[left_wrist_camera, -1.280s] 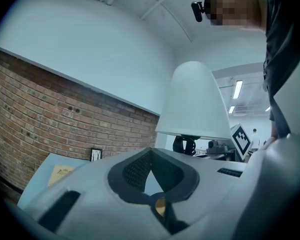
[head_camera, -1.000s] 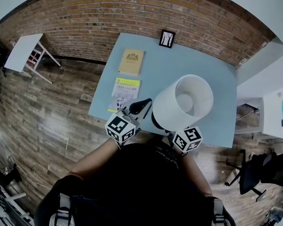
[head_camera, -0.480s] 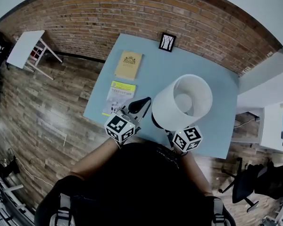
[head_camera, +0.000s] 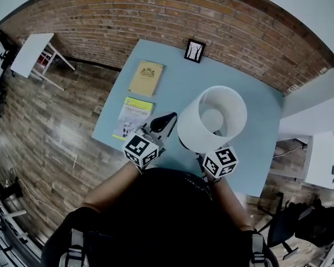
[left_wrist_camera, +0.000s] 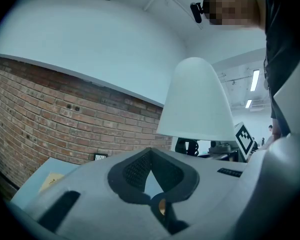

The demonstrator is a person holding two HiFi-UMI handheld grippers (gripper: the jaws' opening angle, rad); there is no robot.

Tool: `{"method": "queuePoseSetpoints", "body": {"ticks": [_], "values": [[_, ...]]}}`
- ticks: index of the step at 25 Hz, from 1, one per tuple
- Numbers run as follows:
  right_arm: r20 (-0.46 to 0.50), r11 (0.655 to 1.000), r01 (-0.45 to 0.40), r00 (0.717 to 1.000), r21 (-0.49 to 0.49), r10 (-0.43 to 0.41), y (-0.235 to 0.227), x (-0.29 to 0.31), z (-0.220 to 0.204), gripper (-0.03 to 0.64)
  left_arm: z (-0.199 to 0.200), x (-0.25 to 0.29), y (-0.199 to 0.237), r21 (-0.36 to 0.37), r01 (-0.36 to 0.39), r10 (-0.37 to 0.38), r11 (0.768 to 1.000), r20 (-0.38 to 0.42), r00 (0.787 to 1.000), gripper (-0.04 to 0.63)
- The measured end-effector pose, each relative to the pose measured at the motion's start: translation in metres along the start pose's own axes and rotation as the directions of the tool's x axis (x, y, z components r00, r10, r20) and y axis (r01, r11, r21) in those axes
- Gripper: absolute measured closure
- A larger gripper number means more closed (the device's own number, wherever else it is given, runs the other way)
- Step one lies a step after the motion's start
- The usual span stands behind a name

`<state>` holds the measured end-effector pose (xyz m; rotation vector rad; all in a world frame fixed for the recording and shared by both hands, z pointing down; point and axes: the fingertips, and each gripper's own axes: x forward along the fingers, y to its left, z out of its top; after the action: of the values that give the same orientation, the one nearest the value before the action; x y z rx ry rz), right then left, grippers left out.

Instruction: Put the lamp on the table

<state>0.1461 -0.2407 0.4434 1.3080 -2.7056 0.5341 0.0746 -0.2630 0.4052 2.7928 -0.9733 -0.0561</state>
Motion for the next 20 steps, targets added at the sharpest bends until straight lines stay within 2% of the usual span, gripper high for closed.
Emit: {"method": "queuePoseSetpoints", "body": {"ticks": [10, 20], "values": [[-0.014, 0.999, -0.038, 0.999, 0.014, 0.038, -0.034, 0.011, 0.001, 0.523, -0.006, 0.029, 0.018, 0.018, -0.050, 0.051, 0.999, -0.026, 0.998, 0.586], [-0.020, 1.000, -0.007, 1.000, 0.023, 0.008, -0.037, 0.033, -0.002, 0.523, -0.018, 0.037, 0.041, 0.014, -0.004, 0.005, 1.000, -0.058, 0.998, 0.586]]}}
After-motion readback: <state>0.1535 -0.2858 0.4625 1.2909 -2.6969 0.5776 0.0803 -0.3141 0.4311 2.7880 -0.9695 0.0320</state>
